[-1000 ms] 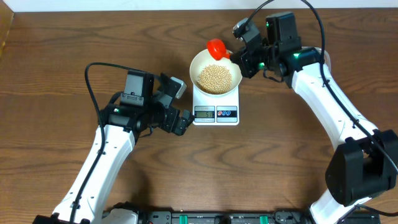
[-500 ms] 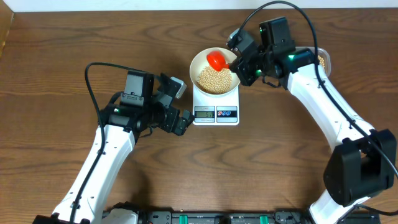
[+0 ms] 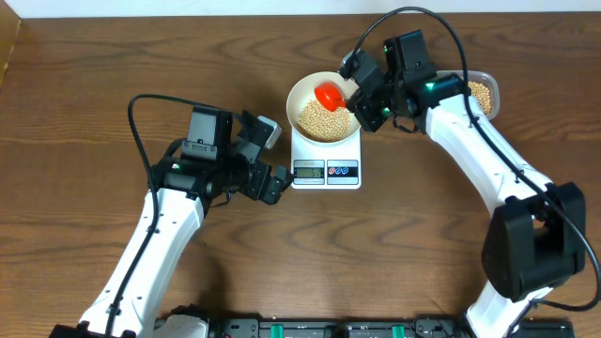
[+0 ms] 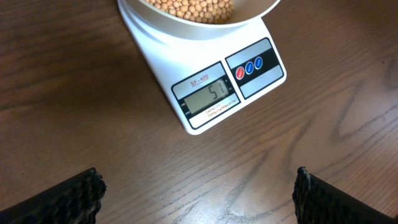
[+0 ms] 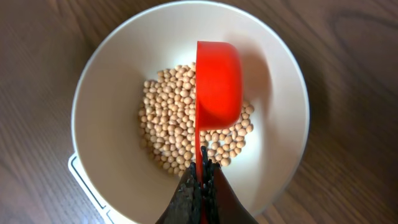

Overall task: Scoop item into bowl and weigh 50g on scale
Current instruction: 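Tip the red scoop to pour soybeans into the bowl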

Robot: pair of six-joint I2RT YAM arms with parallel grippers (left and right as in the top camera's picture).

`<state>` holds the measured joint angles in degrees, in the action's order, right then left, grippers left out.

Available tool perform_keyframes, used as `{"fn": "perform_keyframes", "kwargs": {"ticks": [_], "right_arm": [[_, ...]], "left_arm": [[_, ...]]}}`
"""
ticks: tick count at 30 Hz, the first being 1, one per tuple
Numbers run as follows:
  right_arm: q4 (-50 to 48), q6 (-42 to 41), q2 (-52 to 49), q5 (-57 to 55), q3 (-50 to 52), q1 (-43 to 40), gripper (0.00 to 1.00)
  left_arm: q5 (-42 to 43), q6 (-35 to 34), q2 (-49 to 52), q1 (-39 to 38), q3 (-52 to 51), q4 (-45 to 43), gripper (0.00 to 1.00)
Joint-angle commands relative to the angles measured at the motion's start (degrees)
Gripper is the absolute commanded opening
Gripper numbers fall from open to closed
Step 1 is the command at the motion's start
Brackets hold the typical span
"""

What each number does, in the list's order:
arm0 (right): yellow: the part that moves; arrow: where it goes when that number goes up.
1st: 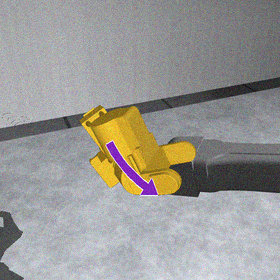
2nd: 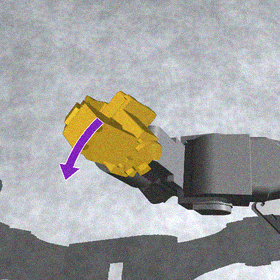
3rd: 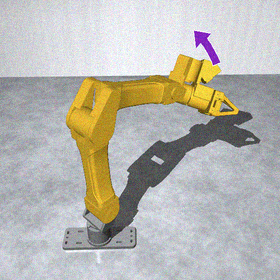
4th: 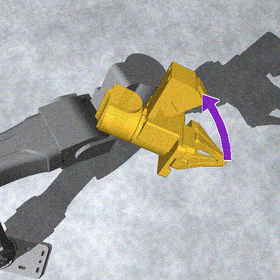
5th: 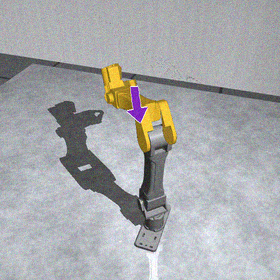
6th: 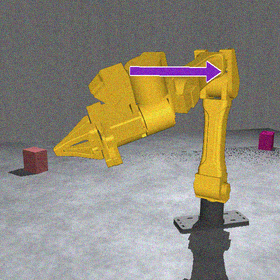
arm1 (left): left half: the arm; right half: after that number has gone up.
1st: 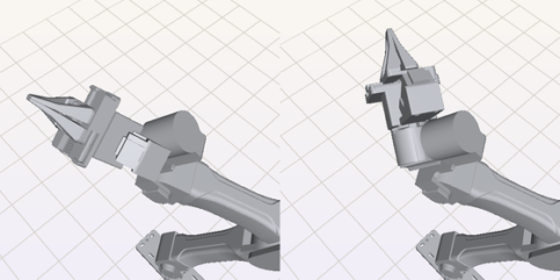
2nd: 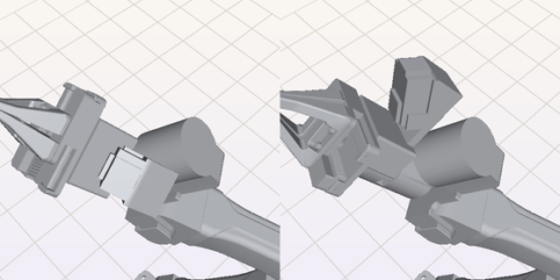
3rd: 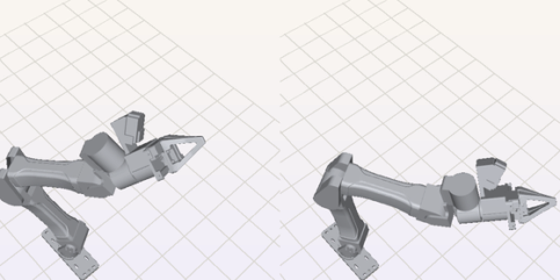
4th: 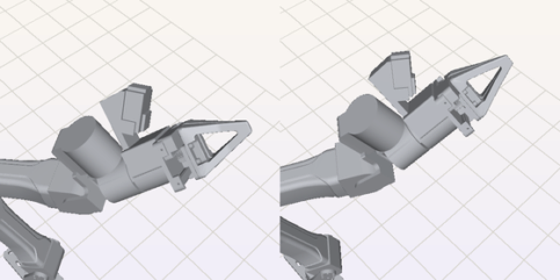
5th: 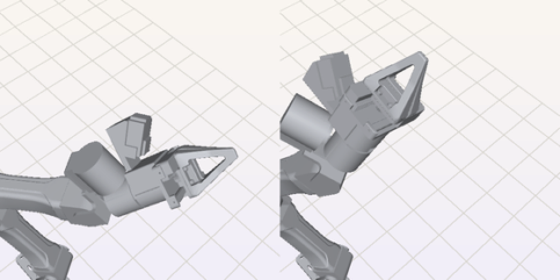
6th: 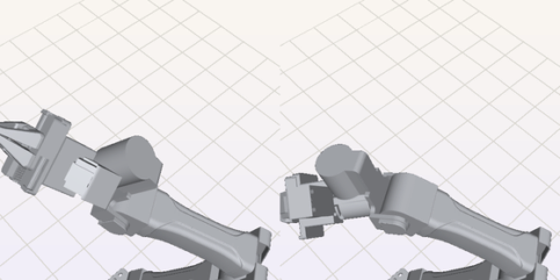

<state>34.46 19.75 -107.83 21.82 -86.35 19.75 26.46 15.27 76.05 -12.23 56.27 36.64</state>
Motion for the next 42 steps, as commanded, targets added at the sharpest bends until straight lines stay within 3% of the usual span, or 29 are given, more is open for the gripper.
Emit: {"fn": "perform_keyframes", "kwargs": {"ticks": [1, 42], "right_arm": [[-0.7, 0.68, -0.98, -0.31, -0.9, 0.85, 0.01], [-2.75, 2.21, -2.01, -3.74, -0.87, 1.68, 0.01]], "left_arm": [[-0.13, 0.35, -0.48, -0.07, 1.07, 0.02, 0.99], [-0.13, 0.37, -0.48, -0.07, 1.07, 0.02, 0.99]]}}
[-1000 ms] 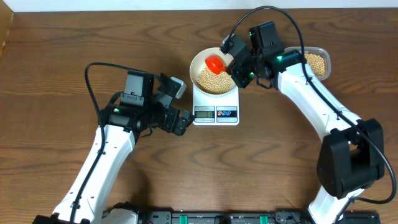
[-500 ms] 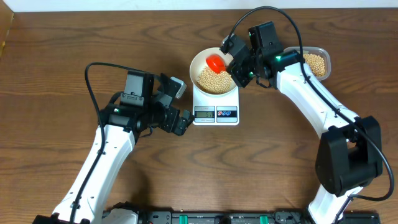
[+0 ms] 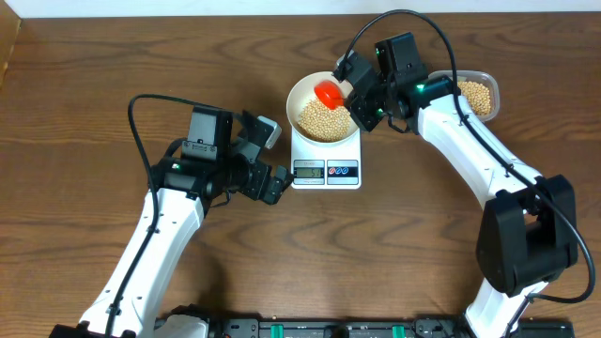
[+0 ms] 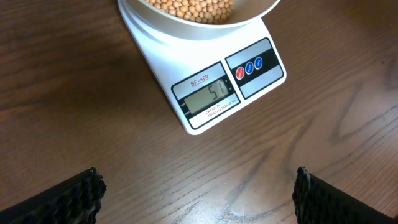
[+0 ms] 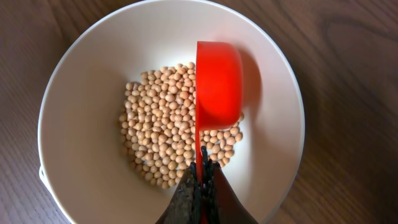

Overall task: Scoop item into bowl and weigh 50g on scale
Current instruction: 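Tip the red scoop to pour soybeans into the bowl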

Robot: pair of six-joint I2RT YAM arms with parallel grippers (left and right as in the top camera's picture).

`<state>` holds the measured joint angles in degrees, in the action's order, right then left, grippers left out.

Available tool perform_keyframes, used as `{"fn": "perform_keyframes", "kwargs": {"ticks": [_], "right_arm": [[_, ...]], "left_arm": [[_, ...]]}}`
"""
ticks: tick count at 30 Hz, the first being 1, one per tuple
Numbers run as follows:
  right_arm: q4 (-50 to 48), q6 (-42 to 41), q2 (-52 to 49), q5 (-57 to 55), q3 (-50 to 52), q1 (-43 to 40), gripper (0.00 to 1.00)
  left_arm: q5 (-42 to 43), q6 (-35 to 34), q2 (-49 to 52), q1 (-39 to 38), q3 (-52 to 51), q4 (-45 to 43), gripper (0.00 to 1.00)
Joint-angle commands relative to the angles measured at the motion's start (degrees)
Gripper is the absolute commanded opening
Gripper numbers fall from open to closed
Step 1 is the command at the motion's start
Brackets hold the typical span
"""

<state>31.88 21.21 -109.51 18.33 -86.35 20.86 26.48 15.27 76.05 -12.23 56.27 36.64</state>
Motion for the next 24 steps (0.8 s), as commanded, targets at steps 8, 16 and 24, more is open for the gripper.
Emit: {"fn": "perform_keyframes", "kwargs": {"ticks": [8, 16, 24], "right_arm": [[-0.17, 0.74, -0.35, -0.22, -0.87, 0.61, 0.01], [-0.2, 0.76, -0.35, -0.26, -0.85, 1.55, 0.01], [0.35, 0.74, -1.44, -0.85, -0.85, 1.75, 0.01]], "left_arm": [[-0.15, 0.35, -0.48, -0.07, 1.07, 0.02, 0.98], [-0.15, 0.37, -0.48, -0.07, 1.07, 0.02, 0.99], [-0.15, 0.35, -0.48, -0.07, 1.07, 0.02, 0.99]]}}
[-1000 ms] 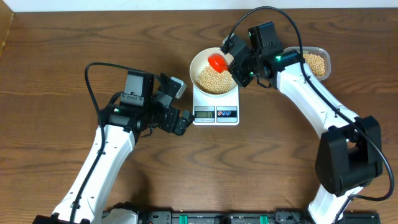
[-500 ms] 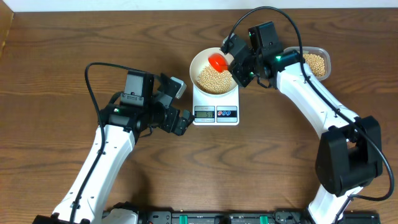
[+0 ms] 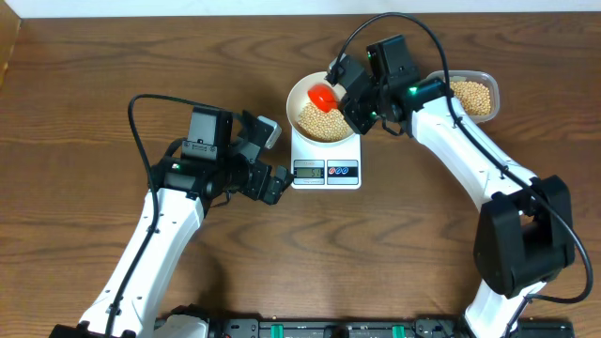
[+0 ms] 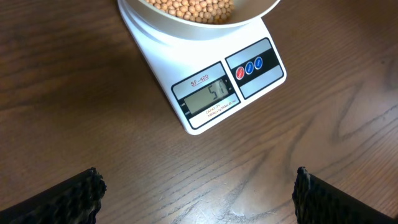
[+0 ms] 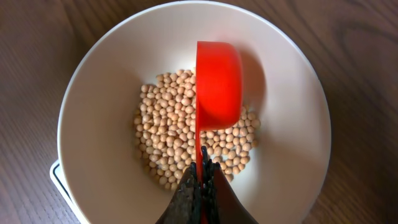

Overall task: Scoop item into bowl and weigh 50g on scale
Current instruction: 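Tip the red scoop to pour soybeans into the bowl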

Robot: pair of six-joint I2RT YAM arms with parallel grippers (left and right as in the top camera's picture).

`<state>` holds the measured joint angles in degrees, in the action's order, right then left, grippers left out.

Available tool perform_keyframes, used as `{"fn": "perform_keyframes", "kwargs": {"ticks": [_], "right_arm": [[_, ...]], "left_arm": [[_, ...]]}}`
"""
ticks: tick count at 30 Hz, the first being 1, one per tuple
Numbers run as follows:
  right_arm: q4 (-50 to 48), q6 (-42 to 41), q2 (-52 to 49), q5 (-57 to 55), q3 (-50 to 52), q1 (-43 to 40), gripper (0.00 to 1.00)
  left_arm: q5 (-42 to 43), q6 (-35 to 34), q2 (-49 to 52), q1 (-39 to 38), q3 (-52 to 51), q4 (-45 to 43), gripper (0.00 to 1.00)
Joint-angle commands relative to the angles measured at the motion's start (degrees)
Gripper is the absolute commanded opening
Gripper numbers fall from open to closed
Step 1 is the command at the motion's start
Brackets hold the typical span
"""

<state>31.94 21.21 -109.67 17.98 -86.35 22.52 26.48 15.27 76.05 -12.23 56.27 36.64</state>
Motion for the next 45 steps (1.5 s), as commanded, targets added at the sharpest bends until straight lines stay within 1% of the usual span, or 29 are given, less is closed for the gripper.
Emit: {"fn": "perform_keyframes", "kwargs": {"ticks": [1, 12, 20, 29, 36, 40, 45], "right_arm": [[0.37, 0.74, -1.36, -0.52, -0.85, 0.11, 0.01], [0.85, 0.74, -1.36, -0.48, -0.85, 0.85, 0.01], [3.06, 0.74, -1.36, -0.44, -0.85, 1.97, 0.01], [3.76, 0.63, -1.36, 4.74, -0.87, 1.79, 0.01], [3.87, -1.16, -1.33, 6.75, -0.87, 1.46, 0.01], [3.61, -3.67, -1.33, 7.5, -0.98, 0.44, 0.01], [2.75, -7.54, -1.33, 13.62, -1.05, -2.58, 0.01]], "left_arm": [[-0.15, 0.35, -0.48, -0.07, 1.07, 0.02, 0.99], [-0.15, 0.35, -0.46, -0.07, 1.07, 0.02, 0.99], [-0.15, 0.35, -0.48, -0.07, 1.07, 0.02, 0.99], [-0.15, 0.37, -0.48, -0.07, 1.07, 0.02, 0.99], [-0.15, 0.35, -0.48, -0.07, 1.07, 0.02, 0.99], [-0.15, 0.35, -0.46, -0.07, 1.07, 0.02, 0.99], [-0.15, 0.35, -0.48, -0.07, 1.07, 0.02, 0.99]]}}
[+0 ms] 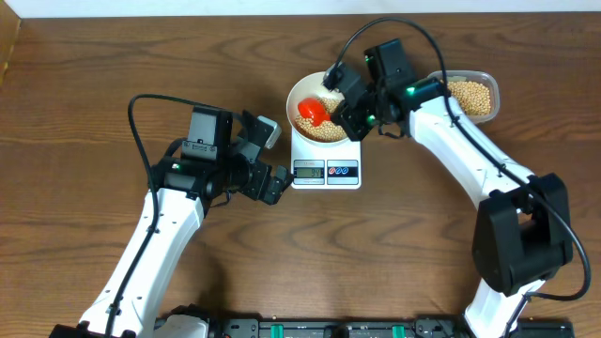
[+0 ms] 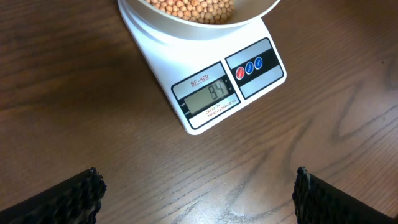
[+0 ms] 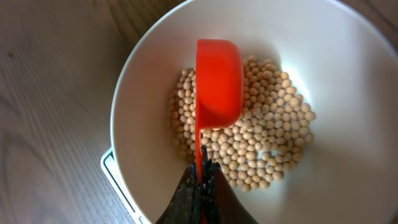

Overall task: Scoop item into bowl and weigh 50g on scale
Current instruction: 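Tip the red scoop to pour soybeans into the bowl, then carry the red scoop back right to the soybean tub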

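A cream bowl (image 1: 302, 86) of soybeans (image 3: 273, 140) stands on the white scale (image 1: 326, 169), whose display (image 2: 207, 96) reads 94. My right gripper (image 3: 202, 165) is shut on the handle of the red scoop (image 3: 218, 81), which lies on its side down among the beans at the bowl's left part; the red scoop (image 1: 312, 111) also shows from overhead. My left gripper (image 2: 199, 193) hangs open over bare table in front of the scale, fingers (image 2: 68, 196) wide apart, nothing between them.
A clear tub of soybeans (image 1: 472, 94) sits at the back right, behind my right arm. Cables loop over both arms. The table's front edge carries black fixtures (image 1: 310, 329).
My right gripper has moved the scoop left and down into the beans. The scale reading changed from 51 to 94. The left arm has not moved.
The scoop was held on its side above the beans in the bowl at each earlier moment, shifting slightly over the bowl while the display read 51. Now the scoop presses into the beans at the bowl's left and the display shows 94.
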Robot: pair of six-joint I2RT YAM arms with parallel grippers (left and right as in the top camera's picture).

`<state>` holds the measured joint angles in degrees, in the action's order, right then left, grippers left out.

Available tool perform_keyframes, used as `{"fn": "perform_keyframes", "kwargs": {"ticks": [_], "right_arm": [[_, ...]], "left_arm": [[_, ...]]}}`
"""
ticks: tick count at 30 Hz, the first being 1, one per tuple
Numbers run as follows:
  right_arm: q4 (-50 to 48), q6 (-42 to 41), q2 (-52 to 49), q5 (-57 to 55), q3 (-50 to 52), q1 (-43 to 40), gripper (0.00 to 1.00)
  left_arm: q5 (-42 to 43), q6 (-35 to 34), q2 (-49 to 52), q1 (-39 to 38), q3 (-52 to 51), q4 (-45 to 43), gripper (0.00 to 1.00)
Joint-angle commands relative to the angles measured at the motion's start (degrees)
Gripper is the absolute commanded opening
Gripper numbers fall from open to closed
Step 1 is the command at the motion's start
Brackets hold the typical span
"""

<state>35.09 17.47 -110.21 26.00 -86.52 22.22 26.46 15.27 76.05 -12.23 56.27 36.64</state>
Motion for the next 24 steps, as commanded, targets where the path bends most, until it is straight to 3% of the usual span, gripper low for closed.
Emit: {"fn": "perform_keyframes", "kwargs": {"ticks": [1, 10, 24], "right_arm": [[-0.52, -4.22, -0.79, 7.06, -0.87, -2.97, 0.01], [-1.9, -6.82, -0.79, 17.46, -0.87, -7.82, 0.01], [-3.15, -7.65, 0.92, 18.51, -1.88, -8.41, 0.01]], "left_arm": [[-0.13, 0.37, -0.48, -0.07, 1.07, 0.02, 0.99], [-0.13, 0.35, -0.48, -0.07, 1.07, 0.02, 0.99], [-0.13, 0.35, -0.48, -0.07, 1.07, 0.02, 0.99]]}}
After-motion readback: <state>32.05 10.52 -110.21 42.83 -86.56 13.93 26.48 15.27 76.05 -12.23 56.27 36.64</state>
